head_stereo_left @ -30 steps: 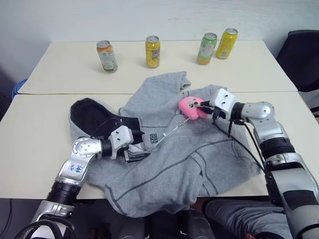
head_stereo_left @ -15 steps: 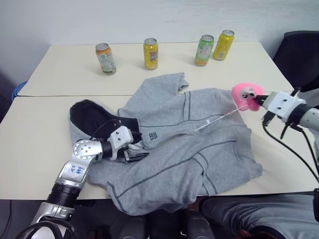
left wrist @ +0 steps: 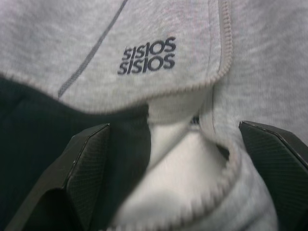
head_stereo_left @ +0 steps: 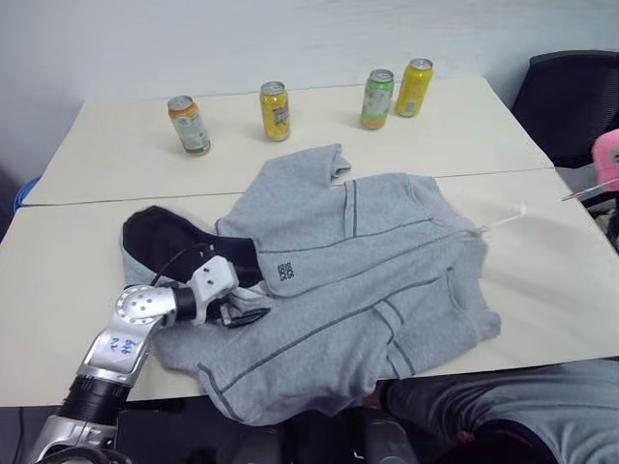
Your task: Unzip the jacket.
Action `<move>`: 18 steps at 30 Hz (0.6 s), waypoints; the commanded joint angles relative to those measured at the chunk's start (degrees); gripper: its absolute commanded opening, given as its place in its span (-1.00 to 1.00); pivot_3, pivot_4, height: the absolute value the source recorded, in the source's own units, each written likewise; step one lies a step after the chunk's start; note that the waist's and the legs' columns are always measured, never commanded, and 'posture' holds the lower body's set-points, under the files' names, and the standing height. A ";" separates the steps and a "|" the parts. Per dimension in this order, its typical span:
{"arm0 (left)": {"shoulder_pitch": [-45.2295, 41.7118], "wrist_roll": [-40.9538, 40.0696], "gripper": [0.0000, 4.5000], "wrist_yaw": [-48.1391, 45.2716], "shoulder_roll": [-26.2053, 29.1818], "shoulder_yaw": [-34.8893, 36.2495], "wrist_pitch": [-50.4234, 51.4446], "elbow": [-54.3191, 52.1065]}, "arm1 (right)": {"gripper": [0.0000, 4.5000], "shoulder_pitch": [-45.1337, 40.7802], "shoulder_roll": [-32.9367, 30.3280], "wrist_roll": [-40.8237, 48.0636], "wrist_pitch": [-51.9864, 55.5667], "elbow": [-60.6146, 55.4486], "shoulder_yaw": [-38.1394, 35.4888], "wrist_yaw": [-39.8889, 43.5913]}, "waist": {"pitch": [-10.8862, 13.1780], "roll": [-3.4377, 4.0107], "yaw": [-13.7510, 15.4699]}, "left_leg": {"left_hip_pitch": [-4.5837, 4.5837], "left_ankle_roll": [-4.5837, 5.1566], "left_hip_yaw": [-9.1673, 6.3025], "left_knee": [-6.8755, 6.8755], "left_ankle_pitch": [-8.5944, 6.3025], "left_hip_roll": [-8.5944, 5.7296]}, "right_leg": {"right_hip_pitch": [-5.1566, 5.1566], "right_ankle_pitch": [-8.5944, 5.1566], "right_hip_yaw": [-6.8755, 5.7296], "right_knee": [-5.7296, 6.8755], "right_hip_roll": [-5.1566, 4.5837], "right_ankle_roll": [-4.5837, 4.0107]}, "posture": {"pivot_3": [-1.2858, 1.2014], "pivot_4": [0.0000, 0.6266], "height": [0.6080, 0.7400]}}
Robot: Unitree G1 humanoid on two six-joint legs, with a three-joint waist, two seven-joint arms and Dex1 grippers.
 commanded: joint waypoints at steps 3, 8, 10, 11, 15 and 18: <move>5.44 5.76 1.00 0.02 3.40 -2.28 0.49 9.13 | -0.99 -7.10 -3.56 -3.63 1.14 0.66 0.91 -8.79 | -0.10 0.16 -0.43 | 0.71 -0.15 0.36 -0.50 0.08 0.01 | 0.09 -0.05 0.39 0.07 0.01 -0.03 | 0.03 -0.52 1.00; 5.00 6.01 1.00 0.69 3.41 -2.03 -0.06 10.35 | -0.99 -10.73 -3.77 -5.20 1.97 1.59 1.63 -12.64 | -0.19 0.31 -0.29 | 0.80 -0.20 0.63 -0.56 0.09 0.07 | -0.10 -0.13 0.66 0.29 0.03 -0.07 | 0.03 -0.52 1.00; 5.22 6.22 1.00 0.85 3.47 -2.03 -0.64 10.97 | -0.99 -12.33 -2.63 -1.30 4.16 3.27 -1.32 -10.37 | -0.20 0.32 -0.34 | 0.82 -0.22 0.65 -0.56 0.07 0.08 | -0.09 -0.14 0.71 0.29 0.04 -0.08 | 0.03 -0.52 1.00; 5.47 6.24 1.00 0.92 3.46 -2.00 -0.89 11.09 | -0.99 -12.83 -2.52 -0.93 4.64 3.68 -1.43 -9.43 | -0.20 0.32 -0.34 | 0.84 -0.22 0.66 -0.56 0.07 0.09 | -0.08 -0.14 0.72 0.30 0.05 -0.08 | 0.03 -0.52 1.00; 6.11 4.90 1.00 0.27 2.81 -1.29 -2.79 10.91 | -0.99 -12.33 -0.65 2.58 6.68 5.18 -2.29 0.04 | -0.29 0.47 -0.51 | 0.89 -0.22 0.71 -0.58 0.07 0.15 | -0.08 -0.14 0.77 0.32 0.09 -0.09 | 0.03 -0.52 1.00; 6.73 1.28 1.00 -1.85 1.57 0.49 -5.05 8.84 | -0.99 -8.15 2.89 7.82 8.91 6.06 -5.04 8.68 | -0.36 0.34 -0.80 | 0.90 -0.26 0.80 -0.59 0.04 0.28 | -0.06 -0.15 0.81 0.33 0.20 -0.11 | 0.03 -0.52 1.00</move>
